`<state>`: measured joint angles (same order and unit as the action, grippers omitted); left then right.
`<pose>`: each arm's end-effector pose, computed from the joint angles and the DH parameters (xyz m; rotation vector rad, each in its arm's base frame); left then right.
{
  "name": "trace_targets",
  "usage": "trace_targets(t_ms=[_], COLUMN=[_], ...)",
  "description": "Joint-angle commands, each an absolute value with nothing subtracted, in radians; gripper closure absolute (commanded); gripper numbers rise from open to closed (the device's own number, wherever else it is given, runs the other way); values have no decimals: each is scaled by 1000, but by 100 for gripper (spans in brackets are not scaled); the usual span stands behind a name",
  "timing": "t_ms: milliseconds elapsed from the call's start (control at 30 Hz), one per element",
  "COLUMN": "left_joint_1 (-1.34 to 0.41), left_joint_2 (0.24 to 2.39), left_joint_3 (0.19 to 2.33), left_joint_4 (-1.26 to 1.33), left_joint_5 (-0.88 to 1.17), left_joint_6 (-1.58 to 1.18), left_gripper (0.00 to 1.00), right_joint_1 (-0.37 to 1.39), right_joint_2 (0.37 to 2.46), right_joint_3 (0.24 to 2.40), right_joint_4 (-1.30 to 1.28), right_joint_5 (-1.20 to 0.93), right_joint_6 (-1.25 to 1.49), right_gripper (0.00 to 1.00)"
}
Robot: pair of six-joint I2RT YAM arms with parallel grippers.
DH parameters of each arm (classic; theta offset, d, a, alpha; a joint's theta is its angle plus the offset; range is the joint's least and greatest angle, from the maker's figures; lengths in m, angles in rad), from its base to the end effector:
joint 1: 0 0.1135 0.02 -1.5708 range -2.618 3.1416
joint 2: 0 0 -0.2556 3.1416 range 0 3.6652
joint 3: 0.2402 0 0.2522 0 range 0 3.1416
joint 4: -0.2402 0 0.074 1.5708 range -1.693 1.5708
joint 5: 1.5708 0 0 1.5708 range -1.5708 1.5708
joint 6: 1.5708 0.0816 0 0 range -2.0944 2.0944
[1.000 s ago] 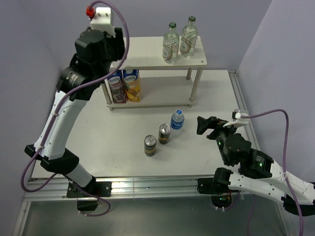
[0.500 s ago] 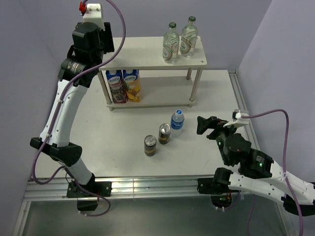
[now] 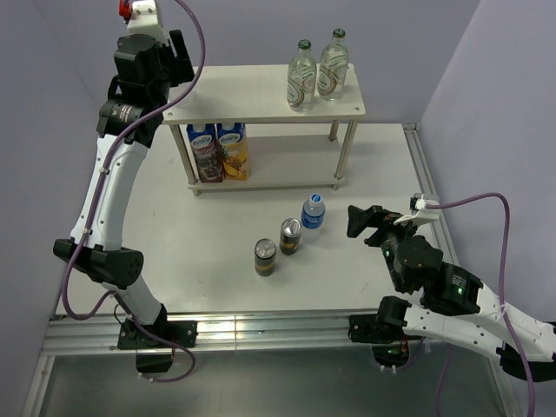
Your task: Place and organize the beverage onto the shelf
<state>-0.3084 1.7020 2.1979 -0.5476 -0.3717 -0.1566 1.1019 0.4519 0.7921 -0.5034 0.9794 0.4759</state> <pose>0.3808 -0.0902 0.5285 -0.1629 1.6110 -0.0571 0.1141 0.0754 0.3440 0.1868 1.6626 0.3456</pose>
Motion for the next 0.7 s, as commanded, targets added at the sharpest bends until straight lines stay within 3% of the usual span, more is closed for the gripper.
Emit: trace_targets(t_ms=[0, 133, 667], left_joint_1=[-304, -296, -281], left_joint_2=[1677, 1695, 1689], left_joint_3=[2195, 2195, 2131], left_joint_4=[-459, -466, -428], left_joint_5=[-325, -305, -290], left_joint_6=[-187, -196, -192], left_gripper=[24, 16, 14], right_joint_1=[1108, 1109, 1109], right_joint_2=[456, 456, 462], right_joint_3=[785, 782, 778], right_joint_4=[-500, -499, -494], right_joint_5=[1002, 1005, 1012], right_joint_6=[488, 489, 491], right_gripper=[1, 1, 1])
